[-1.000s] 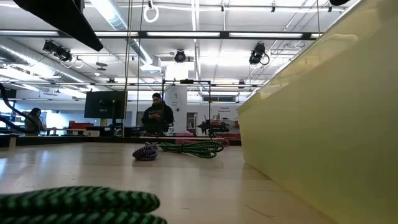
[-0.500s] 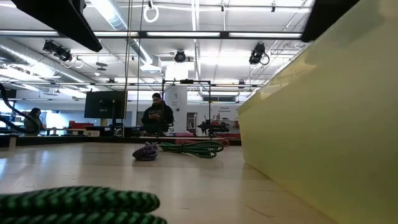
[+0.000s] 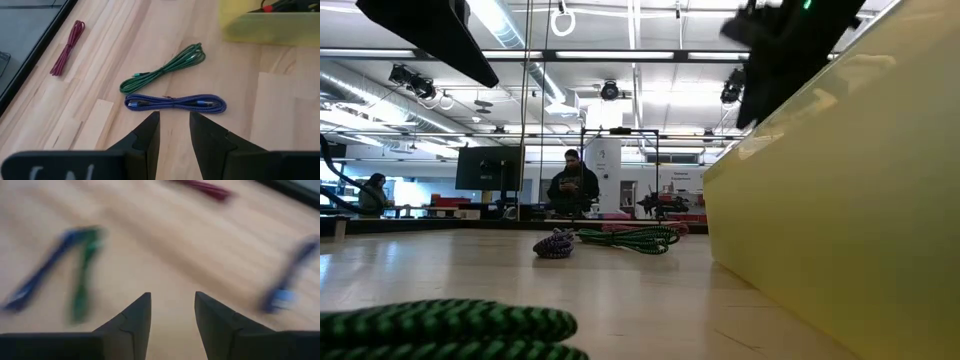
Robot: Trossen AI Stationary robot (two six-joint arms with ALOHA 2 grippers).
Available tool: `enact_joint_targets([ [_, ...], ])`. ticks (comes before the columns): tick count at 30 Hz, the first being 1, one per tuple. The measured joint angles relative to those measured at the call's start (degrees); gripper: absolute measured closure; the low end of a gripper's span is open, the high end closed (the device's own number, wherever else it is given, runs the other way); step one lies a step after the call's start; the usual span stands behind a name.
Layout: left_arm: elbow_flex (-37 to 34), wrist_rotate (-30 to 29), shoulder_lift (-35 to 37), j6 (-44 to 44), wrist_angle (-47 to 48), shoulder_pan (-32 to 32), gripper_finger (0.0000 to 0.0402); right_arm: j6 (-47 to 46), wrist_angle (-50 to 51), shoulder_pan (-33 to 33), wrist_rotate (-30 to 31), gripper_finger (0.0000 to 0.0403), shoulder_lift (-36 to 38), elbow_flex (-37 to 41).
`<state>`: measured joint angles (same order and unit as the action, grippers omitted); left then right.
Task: Pick & Place USB Port
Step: Put the top right green patterned charger cable into the blue bin
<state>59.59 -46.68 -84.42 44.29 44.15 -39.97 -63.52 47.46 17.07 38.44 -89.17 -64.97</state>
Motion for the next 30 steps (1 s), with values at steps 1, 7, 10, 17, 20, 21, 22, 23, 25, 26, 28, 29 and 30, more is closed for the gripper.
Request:
enact_joint_targets([
  [1,0.0,0.0,0.0,0.0,-0.1,-0.1,0.0289,-1.2,2.5,-2.1,-0.3,0.025,0.3,0.0],
  [7,0.0,0.0,0.0,-1.6,0.1,0.0,0.0289,2.0,8.9,-14.4,-5.4,0.025,1.2,0.0],
  [10,0.0,0.0,0.0,-2.7,0.1,0.4,0.0289,5.7,8.7,-20.9,-6.9,0.025,1.4,0.0],
  [17,0.0,0.0,0.0,-2.7,-0.1,0.6,0.0289,15.3,5.3,-37.4,-20.1,0.025,1.4,0.0],
  [20,0.0,-0.3,0.0,-2.7,-0.1,0.6,0.0289,19.4,3.5,-42.2,-24.1,0.025,1.4,0.0],
  [21,0.0,-0.6,0.0,-3.0,-0.1,0.6,0.0289,20.2,3.0,-43.4,-24.4,0.025,1.4,0.0],
  [22,0.0,-0.8,0.0,-3.3,-0.1,0.6,0.0289,20.9,2.9,-44.6,-24.8,0.025,1.4,0.0],
  [23,0.0,-0.9,0.0,-3.8,-0.1,0.6,0.0289,21.9,2.9,-45.7,-24.9,0.025,1.4,0.0],
  [25,0.0,-1.3,0.0,-4.6,-0.1,0.7,0.0289,23.4,2.9,-47.7,-25.0,0.0247,1.3,0.0],
  [26,0.0,-1.6,0.0,-4.8,-0.1,0.7,0.0289,23.6,3.0,-48.7,-25.0,0.0246,1.3,0.0],
  [28,0.0,-2.4,0.0,-4.9,-0.1,0.7,0.0289,24.0,3.0,-50.7,-24.7,0.0241,1.3,0.0],
  [29,0.0,-2.6,0.0,-5.0,-0.1,0.7,0.0289,24.0,3.2,-51.7,-24.1,0.0239,1.3,0.0],
  [30,0.0,-2.6,0.0,-5.0,-0.1,0.7,0.0289,24.2,3.6,-52.8,-23.7,0.0236,1.3,0.0],
])
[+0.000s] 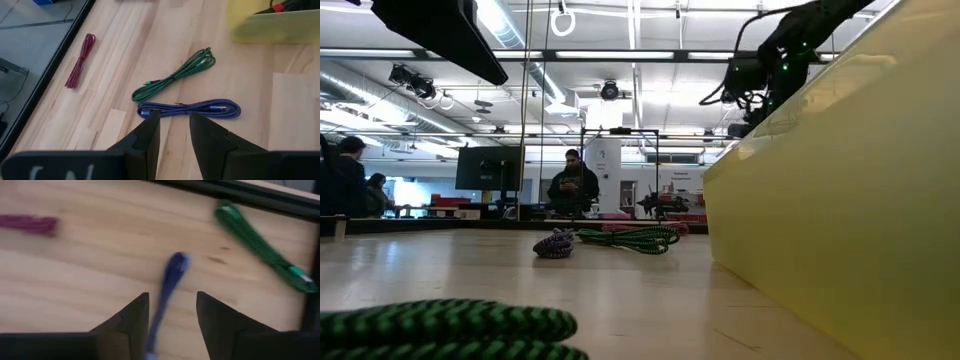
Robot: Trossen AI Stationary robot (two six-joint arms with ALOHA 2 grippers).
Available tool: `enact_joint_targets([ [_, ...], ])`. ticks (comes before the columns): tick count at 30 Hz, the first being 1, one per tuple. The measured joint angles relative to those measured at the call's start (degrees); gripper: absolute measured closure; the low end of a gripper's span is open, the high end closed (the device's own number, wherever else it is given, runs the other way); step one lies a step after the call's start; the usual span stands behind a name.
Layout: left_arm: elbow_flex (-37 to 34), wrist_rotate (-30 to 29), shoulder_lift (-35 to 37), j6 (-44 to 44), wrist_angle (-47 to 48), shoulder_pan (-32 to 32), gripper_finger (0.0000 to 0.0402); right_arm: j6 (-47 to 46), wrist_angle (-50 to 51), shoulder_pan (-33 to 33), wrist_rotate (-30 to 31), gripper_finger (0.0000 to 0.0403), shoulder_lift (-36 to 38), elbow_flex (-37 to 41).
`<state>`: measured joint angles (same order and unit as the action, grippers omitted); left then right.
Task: Pick & Place USB Port
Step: Put the top right green patterned charger cable into the blue bin
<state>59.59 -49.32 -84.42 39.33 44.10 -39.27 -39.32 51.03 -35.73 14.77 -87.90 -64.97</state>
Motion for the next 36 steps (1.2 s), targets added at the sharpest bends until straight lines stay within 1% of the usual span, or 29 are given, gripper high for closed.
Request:
enact_joint_targets([
  [5,0.0,0.0,0.0,-0.2,0.2,0.0,0.0289,1.9,4.1,-5.1,-0.3,0.0227,-0.6,0.0],
  [9,0.0,-0.1,0.0,-0.2,0.9,0.0,0.0289,4.3,7.5,-8.4,1.2,0.0227,-1.7,0.0],
  [11,0.0,-0.5,0.0,-0.2,0.9,0.0,0.0289,7.1,7.4,-9.7,1.6,0.0227,-2.0,0.0],
  [14,0.0,-1.7,0.0,-0.2,0.8,0.0,0.0289,9.7,6.9,-11.4,4.5,0.0227,-2.7,0.0],
  [16,0.0,-2.1,0.0,-0.2,0.8,0.0,0.0289,11.6,6.9,-12.9,4.6,0.0227,-3.3,0.0],
  [24,0.0,-2.1,0.0,-0.2,0.8,1.2,0.0289,19.3,6.3,-18.3,3.4,0.0227,-7.4,0.0],
  [28,0.0,-2.4,0.0,-0.1,0.8,3.0,0.0289,24.6,4.6,-20.2,-1.2,0.0227,-8.6,0.0],
  [31,0.0,-2.5,0.0,-0.5,0.7,4.6,0.0289,27.6,2.4,-20.9,-1.9,0.0227,-8.7,0.0],
  [33,0.0,-2.5,0.0,-0.9,0.7,5.6,0.0289,31.0,1.3,-21.0,-2.3,0.0227,-8.7,0.0],
  [36,0.0,-2.5,0.0,-1.0,0.7,6.8,0.0289,36.9,1.4,-20.9,-4.5,0.0227,-8.7,0.0],
])
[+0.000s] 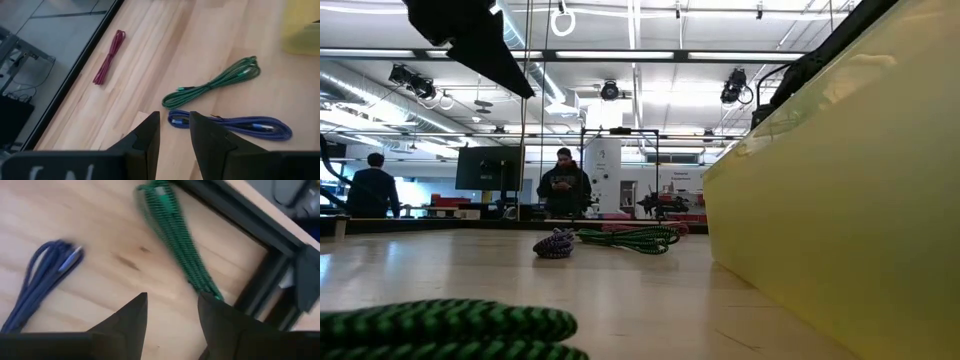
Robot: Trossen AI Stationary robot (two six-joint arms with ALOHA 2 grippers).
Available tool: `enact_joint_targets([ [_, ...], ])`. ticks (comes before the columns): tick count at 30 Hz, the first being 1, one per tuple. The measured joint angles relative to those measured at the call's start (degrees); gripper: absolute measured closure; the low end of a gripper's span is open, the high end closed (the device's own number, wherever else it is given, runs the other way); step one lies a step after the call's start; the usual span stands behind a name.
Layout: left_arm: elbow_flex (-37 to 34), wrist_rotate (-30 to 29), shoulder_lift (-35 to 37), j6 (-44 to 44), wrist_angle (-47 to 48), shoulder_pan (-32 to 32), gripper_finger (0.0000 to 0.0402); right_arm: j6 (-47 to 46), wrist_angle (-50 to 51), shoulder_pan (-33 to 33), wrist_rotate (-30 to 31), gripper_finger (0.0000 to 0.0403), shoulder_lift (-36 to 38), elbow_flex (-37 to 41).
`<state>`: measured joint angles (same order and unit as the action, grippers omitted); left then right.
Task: Pick & Place USB Port
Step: Put the top right green patterned charger cable into the blue bin
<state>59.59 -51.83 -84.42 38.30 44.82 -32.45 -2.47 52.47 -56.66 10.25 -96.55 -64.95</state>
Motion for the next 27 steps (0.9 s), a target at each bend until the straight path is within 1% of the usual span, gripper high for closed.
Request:
enact_joint_targets([
  [3,0.0,0.0,0.0,0.0,0.0,1.0,0.0289,1.5,-0.1,-0.8,-0.4,0.0227,0.0,0.0],
  [7,0.0,1.1,0.0,0.0,0.0,2.1,0.0289,3.9,0.1,-2.7,-4.9,0.0227,-1.1,0.0],
  [13,0.0,1.3,0.0,0.0,-0.4,3.1,0.0289,7.1,-3.0,-3.5,-5.3,0.0229,-3.7,-0.3],
  [17,0.0,1.4,0.0,-0.1,-0.7,3.9,0.0289,8.8,-2.6,-4.4,-6.3,0.0229,-5.8,-0.5],
  [22,0.0,1.6,0.0,-0.1,-0.7,5.1,0.0289,9.1,-2.1,-6.0,-6.8,0.0229,-5.7,-0.8],
  [27,0.0,1.7,0.0,-0.3,-0.7,6.3,0.0289,9.9,-1.8,-6.4,-8.0,0.0227,-5.7,-0.8],
])
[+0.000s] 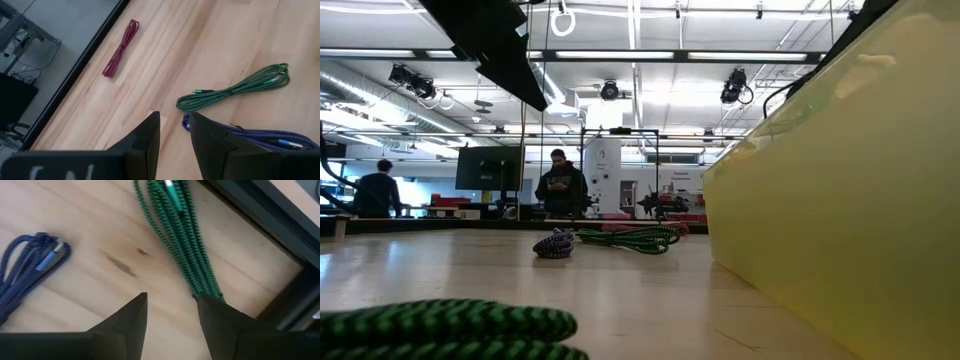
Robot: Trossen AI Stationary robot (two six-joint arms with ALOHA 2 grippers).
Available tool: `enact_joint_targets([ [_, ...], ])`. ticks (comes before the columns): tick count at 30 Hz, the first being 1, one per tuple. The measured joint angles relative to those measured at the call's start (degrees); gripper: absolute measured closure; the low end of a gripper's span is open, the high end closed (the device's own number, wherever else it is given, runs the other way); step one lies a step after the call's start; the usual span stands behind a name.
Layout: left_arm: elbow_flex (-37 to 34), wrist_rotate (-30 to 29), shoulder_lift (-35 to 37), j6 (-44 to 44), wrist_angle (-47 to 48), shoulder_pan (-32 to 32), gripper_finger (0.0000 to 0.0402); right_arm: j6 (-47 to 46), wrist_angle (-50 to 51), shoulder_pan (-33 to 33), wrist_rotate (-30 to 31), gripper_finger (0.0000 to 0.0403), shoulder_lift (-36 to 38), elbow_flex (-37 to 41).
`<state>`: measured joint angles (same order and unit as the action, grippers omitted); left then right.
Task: Pick & Place USB Port
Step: Put the top right green patterned charger cable into the blue bin
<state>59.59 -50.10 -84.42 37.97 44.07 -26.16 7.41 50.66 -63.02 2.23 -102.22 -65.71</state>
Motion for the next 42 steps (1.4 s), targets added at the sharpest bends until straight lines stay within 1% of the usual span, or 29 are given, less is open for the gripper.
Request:
enact_joint_targets([
  [8,0.0,0.4,0.0,-0.4,-0.1,1.3,0.0289,2.3,0.6,2.5,-0.2,0.022,0.9,0.0],
  [11,0.0,0.4,0.0,-0.3,-0.1,1.3,0.0289,2.5,2.6,3.8,-0.1,0.022,2.3,-0.4],
  [17,0.0,0.4,0.0,-0.3,-0.1,1.3,0.0289,0.3,4.3,7.7,1.8,0.0222,4.0,-1.0],
  [20,0.0,0.4,-0.5,-0.3,-0.2,1.2,0.0289,0.0,6.2,12.5,-0.3,0.0228,4.9,-1.0],
  [24,0.0,1.0,-2.4,-1.3,-0.8,1.2,0.0289,-3.0,9.5,20.9,0.5,0.024,5.1,-1.0],
  [27,0.0,1.7,-4.8,-1.6,-0.7,1.2,0.0289,-6.5,12.2,27.0,2.4,0.025,5.1,-0.9],
  [30,0.0,3.0,-6.6,-1.8,-0.4,1.2,0.0289,-11.9,13.2,32.3,6.6,0.026,5.1,-0.6],
  [32,0.0,3.4,-7.3,-1.9,0.0,1.2,0.0289,-12.4,11.5,35.6,9.2,0.0266,5.2,0.6],
  [33,0.0,3.5,-7.4,-2.0,0.4,1.2,0.0289,-11.4,11.0,36.6,13.0,0.0269,5.1,1.4],
  [35,0.0,3.4,-7.4,-3.6,0.7,1.2,0.0289,-12.9,9.9,37.1,23.1,0.0275,5.1,3.1],
  [36,0.0,3.3,-7.4,-4.0,0.4,1.2,0.0289,-14.4,9.4,36.4,26.7,0.0277,5.1,3.9],
  [37,0.0,3.1,-7.4,-4.2,0.5,1.2,0.0289,-15.5,8.6,35.1,28.0,0.0278,5.1,4.5],
  [40,0.0,2.7,-7.4,-4.2,0.3,1.2,0.0289,-14.5,6.3,29.4,24.9,0.0279,5.1,5.8],
  [42,0.0,2.9,-7.4,-4.2,0.2,1.2,0.0289,-12.3,4.2,25.6,22.8,0.0278,5.1,6.3],
])
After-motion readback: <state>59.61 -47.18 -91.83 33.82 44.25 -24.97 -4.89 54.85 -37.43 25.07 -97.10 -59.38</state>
